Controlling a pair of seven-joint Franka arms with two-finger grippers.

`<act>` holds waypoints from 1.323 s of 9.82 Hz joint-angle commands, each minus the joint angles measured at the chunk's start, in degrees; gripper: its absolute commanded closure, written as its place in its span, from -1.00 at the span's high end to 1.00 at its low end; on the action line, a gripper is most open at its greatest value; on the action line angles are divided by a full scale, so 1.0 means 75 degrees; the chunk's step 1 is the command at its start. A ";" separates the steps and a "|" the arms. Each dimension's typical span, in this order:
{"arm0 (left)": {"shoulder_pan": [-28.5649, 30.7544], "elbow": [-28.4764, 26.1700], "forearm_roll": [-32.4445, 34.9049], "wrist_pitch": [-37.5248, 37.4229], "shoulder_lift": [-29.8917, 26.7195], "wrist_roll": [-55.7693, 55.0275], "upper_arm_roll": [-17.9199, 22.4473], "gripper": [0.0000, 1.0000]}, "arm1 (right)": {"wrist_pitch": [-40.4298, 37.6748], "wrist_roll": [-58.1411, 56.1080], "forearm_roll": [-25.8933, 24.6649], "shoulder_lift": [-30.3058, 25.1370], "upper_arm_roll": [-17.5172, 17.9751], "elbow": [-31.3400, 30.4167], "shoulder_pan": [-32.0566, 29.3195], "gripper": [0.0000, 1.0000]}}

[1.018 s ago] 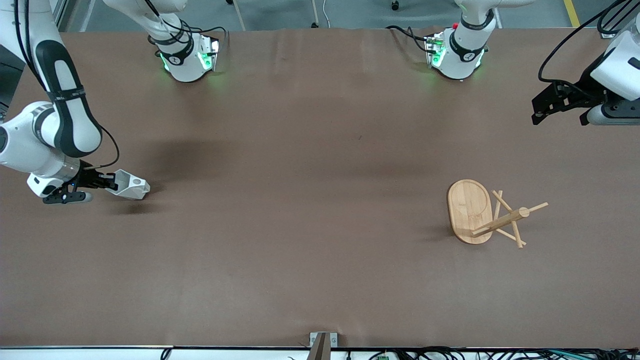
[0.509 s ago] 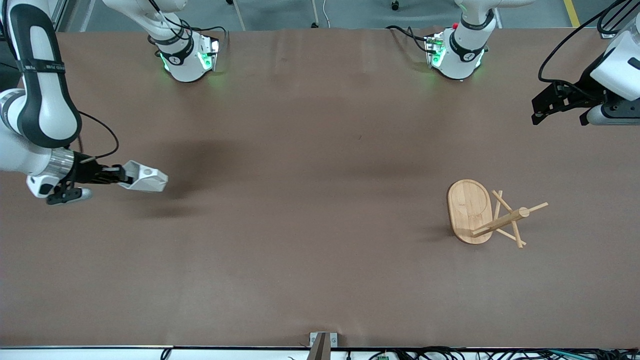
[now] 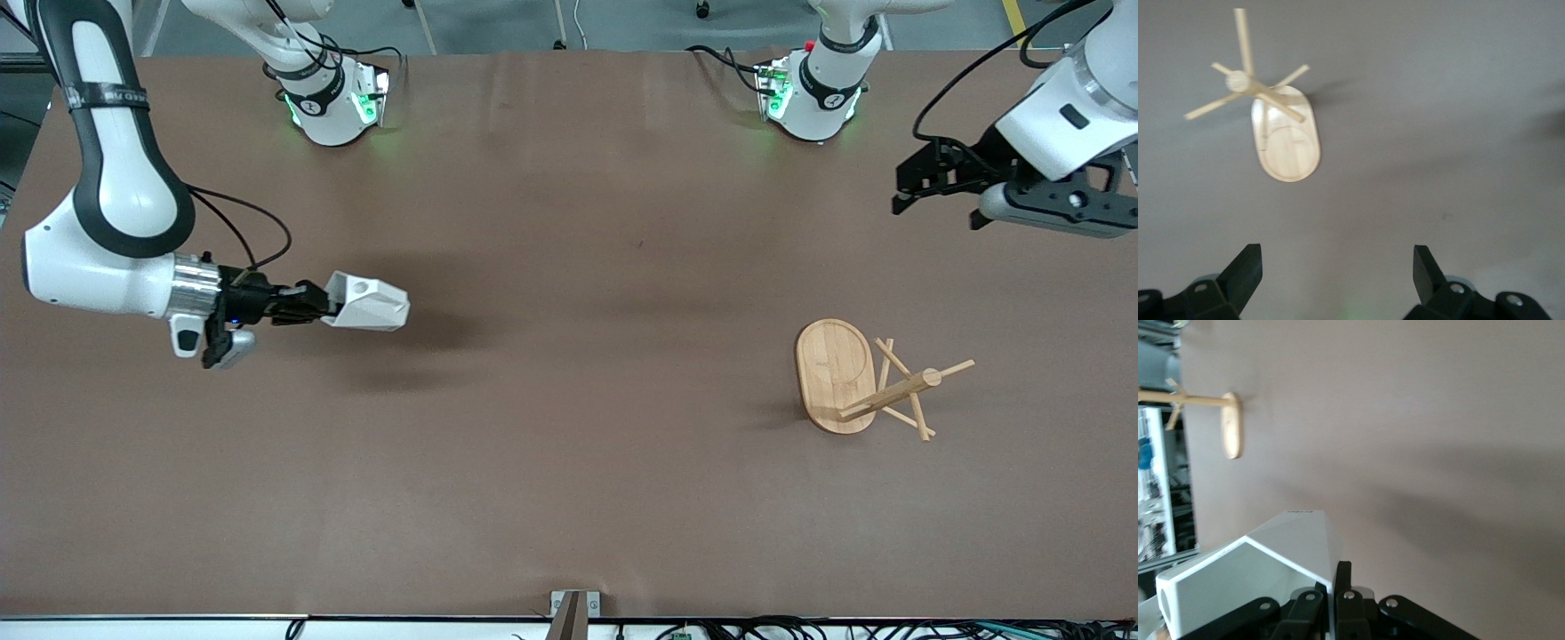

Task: Hang cup on rack
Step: 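Lift the cup with the right gripper while the left gripper approaches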

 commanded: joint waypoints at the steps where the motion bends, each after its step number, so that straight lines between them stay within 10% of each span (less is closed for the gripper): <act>1: -0.0020 0.0010 -0.0291 0.0041 0.0132 0.1094 -0.0532 1.00 | -0.0403 0.0005 0.0789 0.0103 0.0500 0.0421 -0.0109 -0.99; 9: -0.0196 0.0022 -0.0294 0.2265 0.0680 0.1392 -0.3812 1.00 | -0.2477 -0.0452 0.3546 0.1171 0.1615 0.0798 -0.0109 -0.99; 13: -0.0312 0.0022 0.0116 0.2585 0.0939 0.1146 -0.4519 1.00 | -0.2372 -0.0463 0.4658 0.1182 0.1956 0.0774 0.0277 -0.99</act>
